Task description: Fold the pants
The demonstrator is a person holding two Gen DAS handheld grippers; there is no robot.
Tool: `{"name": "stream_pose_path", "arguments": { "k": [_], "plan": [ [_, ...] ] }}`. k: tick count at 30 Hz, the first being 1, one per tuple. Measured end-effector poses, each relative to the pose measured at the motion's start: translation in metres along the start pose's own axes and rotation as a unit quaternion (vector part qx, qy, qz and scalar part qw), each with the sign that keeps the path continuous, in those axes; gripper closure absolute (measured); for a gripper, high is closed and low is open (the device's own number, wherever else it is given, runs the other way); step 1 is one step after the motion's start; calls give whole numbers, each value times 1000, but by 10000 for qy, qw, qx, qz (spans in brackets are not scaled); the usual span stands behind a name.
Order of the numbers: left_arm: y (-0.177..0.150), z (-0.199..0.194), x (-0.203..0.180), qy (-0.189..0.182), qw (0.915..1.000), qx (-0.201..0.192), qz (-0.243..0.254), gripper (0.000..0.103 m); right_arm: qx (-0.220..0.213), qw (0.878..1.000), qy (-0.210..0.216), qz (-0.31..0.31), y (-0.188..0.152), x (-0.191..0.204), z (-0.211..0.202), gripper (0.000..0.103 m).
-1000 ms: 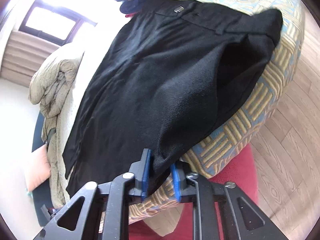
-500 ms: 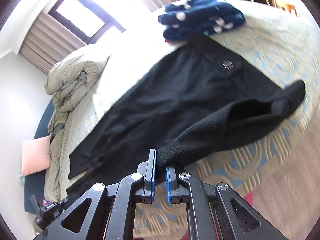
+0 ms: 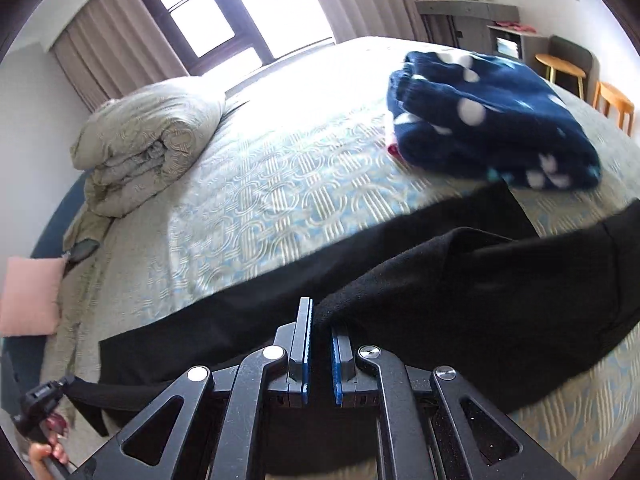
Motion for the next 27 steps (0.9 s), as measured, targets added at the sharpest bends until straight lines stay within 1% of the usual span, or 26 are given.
{"name": "stream_pose_path", "arguments": {
  "k": [2,3,4,5,7,9,13,17,20,21,23,24,26,27],
  "plan": [
    [10,36,-9,95,9997,182,112,96,149,9998,-78,-126,10,5,33,96],
    [11,47,-11,137,9995,246,161,96,299,9994,-122,-136,16,7,60,96],
    [12,68,-14,234,9987,380,251,96,446,9988,-152,-143,18,7,77,95],
    [12,81,-17,298,9979,486,315,96,626,9978,-182,-145,19,8,96,94],
    [8,113,-17,409,9953,768,415,95,1179,9922,-327,-216,15,6,137,93],
    [6,134,-15,454,9936,944,424,93,1638,9844,-540,-351,7,4,166,91],
    [9,156,-17,406,9922,1085,451,93,1638,9833,-481,-623,6,6,172,90],
    [17,153,-27,370,9902,1103,776,92,1757,9820,-363,-593,10,6,171,89],
    [20,142,-28,324,9867,1168,1085,88,1694,9840,-294,-469,20,4,164,84],
    [21,139,-28,299,9863,1187,1107,85,1697,9839,-310,-474,24,6,165,79],
    [21,126,-20,198,9860,1267,1063,78,1724,9831,-385,-478,29,5,168,76],
    [22,121,-16,187,9860,1287,1044,72,1743,9831,-402,-398,32,3,169,75],
    [26,110,-7,126,9868,1293,967,70,1656,9851,-461,76,41,-7,167,72],
    [31,109,-5,136,9872,1284,931,70,1538,9863,-469,359,47,-13,163,70]
  ]
}}
Point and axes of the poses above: each gripper's, at about its wrist camera, not at the fingertips, and z roughly the way its jaws point, x to its left, y to its top, the point moved 5 cm from there along z, roughly the way its jaws point, and after that the axes turned 13 degrees about -x, right-handed, at the moved point
